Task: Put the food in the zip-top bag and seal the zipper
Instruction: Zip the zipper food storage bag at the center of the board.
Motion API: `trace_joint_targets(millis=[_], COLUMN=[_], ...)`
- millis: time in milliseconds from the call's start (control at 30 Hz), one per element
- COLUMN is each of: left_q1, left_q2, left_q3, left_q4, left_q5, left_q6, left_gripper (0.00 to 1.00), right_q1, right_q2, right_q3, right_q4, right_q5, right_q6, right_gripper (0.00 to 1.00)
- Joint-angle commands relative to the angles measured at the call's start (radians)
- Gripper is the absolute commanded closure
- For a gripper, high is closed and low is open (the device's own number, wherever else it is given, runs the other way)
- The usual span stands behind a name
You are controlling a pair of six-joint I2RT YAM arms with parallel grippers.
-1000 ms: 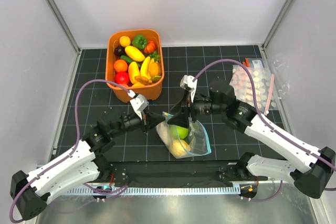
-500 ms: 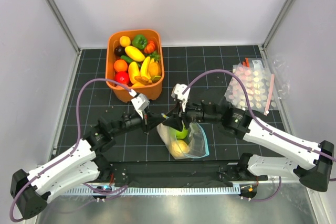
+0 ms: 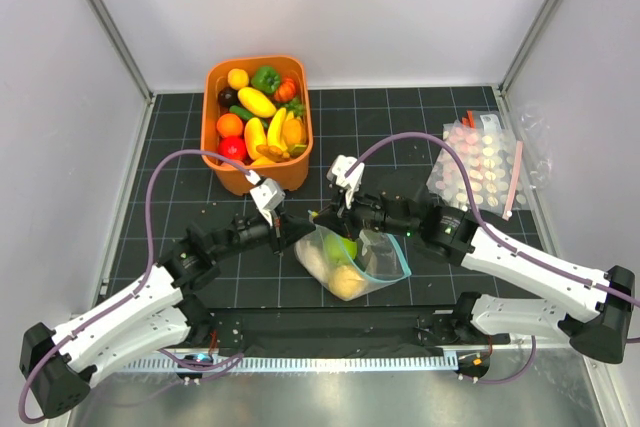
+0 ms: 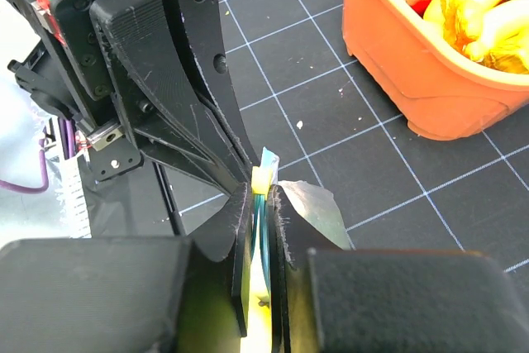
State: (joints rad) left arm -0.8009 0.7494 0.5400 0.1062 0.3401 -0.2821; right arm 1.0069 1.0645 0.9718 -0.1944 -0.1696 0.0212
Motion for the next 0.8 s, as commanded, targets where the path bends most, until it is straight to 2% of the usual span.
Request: trace_joint_targets(millis=[0, 67, 100, 167, 200, 300, 400, 567, 767], left_q1=[0.002, 0.002, 0.002, 0.002, 0.002, 0.002, 0.002, 0.002, 0.002], left_q2=[-0.013, -0.016, -0.022, -0.033, -0.045, -0.068, -0.081, -0.067, -0.009], left_q3=[0.035, 0.037, 0.035, 0.031, 0.022, 0.003, -0.011, -0.014, 0.012], left_q4=[0.026, 0.024, 0.024, 0.035, 0.042, 0.064, 0.092, 0.119, 0.112], left_q5=[0.0, 0.0, -0.003, 0.0, 0.0, 0.0, 0.022, 0.065, 0.122], left_q6=[-0.006, -0.006, -0.006, -0.006, -0.008, -0.017, -0.028, -0.038, -0.043], left_gripper=[1.0, 0.97, 0.88, 0.78, 0.69, 0.54, 0.45, 0.41, 0.47], right_q1=[0.006, 0.006, 0.006, 0.006, 0.006, 0.006, 0.006, 0.006, 0.006], right_q2=[-0.017, -0.009, -0.006, -0.001, -0.001, -0.008, -0.018, -0.034, -0.052], right_q3=[0.028, 0.03, 0.034, 0.039, 0.039, 0.038, 0.036, 0.03, 0.019], right_q4=[0.039, 0.036, 0.029, 0.023, 0.021, 0.018, 0.01, 0.013, 0.026], right_q5=[0.015, 0.002, -0.004, -0.019, -0.039, -0.074, -0.103, -0.159, -0.15], right_q6=[0.002, 0.0, -0.001, -0.004, -0.004, -0.01, -0.017, -0.017, -0.012], right_gripper=[0.95, 0.97, 0.99, 0.99, 0.99, 0.99, 0.99, 0.99, 0.99])
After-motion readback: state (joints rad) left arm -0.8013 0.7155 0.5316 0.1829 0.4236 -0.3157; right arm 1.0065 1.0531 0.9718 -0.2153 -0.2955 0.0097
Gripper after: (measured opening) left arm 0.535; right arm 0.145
